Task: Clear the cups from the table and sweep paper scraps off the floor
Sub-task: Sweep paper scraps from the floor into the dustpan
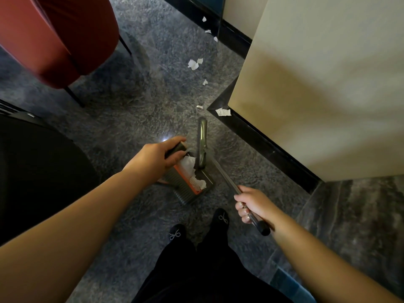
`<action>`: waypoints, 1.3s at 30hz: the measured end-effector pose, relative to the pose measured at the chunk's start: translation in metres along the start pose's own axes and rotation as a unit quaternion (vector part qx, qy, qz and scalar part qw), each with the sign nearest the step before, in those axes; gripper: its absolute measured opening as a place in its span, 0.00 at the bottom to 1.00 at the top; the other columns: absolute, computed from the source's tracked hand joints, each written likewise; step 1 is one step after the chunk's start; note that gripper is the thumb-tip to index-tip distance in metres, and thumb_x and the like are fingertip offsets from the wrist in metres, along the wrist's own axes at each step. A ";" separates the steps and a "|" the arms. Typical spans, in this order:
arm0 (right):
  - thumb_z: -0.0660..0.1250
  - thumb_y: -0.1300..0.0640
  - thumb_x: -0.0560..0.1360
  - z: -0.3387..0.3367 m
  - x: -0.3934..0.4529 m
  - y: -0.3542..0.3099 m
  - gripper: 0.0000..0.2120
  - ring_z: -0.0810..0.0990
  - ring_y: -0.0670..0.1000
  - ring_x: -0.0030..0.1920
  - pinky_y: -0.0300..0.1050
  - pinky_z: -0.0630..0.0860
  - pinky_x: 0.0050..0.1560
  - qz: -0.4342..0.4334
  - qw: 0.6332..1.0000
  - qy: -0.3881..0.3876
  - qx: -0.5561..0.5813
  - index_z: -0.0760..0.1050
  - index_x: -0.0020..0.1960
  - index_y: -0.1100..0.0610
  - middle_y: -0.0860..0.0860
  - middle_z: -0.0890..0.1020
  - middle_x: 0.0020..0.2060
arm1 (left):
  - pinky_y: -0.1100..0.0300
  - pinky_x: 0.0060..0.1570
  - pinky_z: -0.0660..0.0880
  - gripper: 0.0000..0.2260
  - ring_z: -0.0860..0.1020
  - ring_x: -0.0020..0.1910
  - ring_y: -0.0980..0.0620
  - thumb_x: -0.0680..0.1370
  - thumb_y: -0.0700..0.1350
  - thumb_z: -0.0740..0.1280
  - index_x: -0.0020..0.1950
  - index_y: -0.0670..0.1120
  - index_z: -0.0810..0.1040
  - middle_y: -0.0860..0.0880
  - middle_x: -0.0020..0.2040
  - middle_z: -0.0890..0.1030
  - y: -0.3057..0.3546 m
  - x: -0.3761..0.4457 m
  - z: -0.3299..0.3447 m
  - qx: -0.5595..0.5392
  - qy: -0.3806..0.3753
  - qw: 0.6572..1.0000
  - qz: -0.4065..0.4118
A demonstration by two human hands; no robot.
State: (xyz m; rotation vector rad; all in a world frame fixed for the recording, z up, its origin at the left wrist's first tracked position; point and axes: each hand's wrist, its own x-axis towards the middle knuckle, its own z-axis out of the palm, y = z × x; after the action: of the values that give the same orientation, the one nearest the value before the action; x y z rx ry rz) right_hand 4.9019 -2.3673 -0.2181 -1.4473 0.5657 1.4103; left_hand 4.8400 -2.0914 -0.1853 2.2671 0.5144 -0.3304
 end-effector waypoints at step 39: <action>0.54 0.63 0.81 0.138 -0.061 0.072 0.06 0.64 0.43 0.15 0.31 0.60 0.16 0.146 0.804 -0.148 -0.557 0.68 0.49 0.55 0.49 0.68 0.20 | 0.72 0.31 0.69 0.17 0.78 0.31 0.62 0.79 0.50 0.67 0.67 0.62 0.75 0.58 0.34 0.79 0.039 -0.458 0.209 -0.254 0.533 0.641 -0.490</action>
State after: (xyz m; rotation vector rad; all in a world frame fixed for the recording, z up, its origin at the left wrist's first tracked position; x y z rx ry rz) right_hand 4.7628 -2.2942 -0.1605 -1.9826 -0.3838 2.3618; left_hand 4.4371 -2.3888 -0.1225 1.1735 2.1334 0.6717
